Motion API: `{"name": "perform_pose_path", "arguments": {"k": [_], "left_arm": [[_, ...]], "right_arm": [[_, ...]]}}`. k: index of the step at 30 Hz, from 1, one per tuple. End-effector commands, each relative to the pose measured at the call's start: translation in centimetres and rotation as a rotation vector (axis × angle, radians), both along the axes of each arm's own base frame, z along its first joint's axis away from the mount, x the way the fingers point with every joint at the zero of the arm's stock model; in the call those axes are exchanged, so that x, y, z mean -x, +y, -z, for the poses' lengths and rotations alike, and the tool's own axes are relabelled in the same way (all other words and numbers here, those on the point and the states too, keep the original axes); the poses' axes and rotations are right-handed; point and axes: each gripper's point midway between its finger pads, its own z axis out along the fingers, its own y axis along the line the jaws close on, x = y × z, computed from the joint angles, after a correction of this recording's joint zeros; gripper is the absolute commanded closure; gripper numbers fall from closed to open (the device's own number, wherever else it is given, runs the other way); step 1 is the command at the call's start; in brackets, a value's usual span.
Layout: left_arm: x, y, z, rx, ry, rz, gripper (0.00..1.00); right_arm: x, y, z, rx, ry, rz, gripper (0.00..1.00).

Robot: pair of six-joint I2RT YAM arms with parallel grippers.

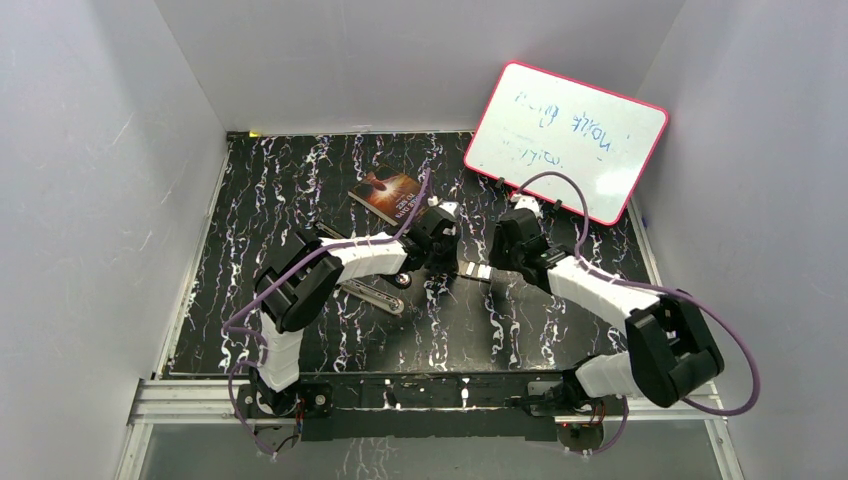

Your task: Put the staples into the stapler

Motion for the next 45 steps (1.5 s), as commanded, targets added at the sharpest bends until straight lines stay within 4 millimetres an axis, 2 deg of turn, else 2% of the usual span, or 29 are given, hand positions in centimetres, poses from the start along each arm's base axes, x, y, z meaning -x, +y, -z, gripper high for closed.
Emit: {"name": "perform_pose_path", "arguments": {"k": [1,4,8,13,20,35,45], "left_arm": [[-0.3,0.0,-2.7,0.039,-0.041,-0.023,1.00],[-0.4,0.0,-2.8,0.039,-0.042,-0.031,1.00],[-0.4,0.1,-2.7,0.039,-0.037,-0.043,1.00],[-0.4,0.1,-2.6,0.041,-0.031,-0.051,1.00],[-0.4,0.2,-2.6,0.038,-0.032,-0.052,1.00],[-0.4,0.3,-2.7,0.034,-0.032,-0.049,1.00],[-0.4,0.3,-2.6,0.030,-0.031,-0.044,1.00]], "right_arm": [[-0.8,3.3,-4.3,-0.145,-0.090,-0.121,0.64],[-0.3,4.8,-3.9,-0.202,-0.043,-0.154,0.64],[0.3,5.3,-2.1,-0.215,0.015,-0.126,0.65],[0.6,4.5,-0.4,-0.183,0.060,-0.062,0.65],[0.7,2.9,0.8,-0.111,0.090,0.009,0.57],[0.8,1.4,2.0,-0.033,0.114,0.061,0.50],[0.4,1.6,2.9,-0.014,0.119,0.046,0.54]]}}
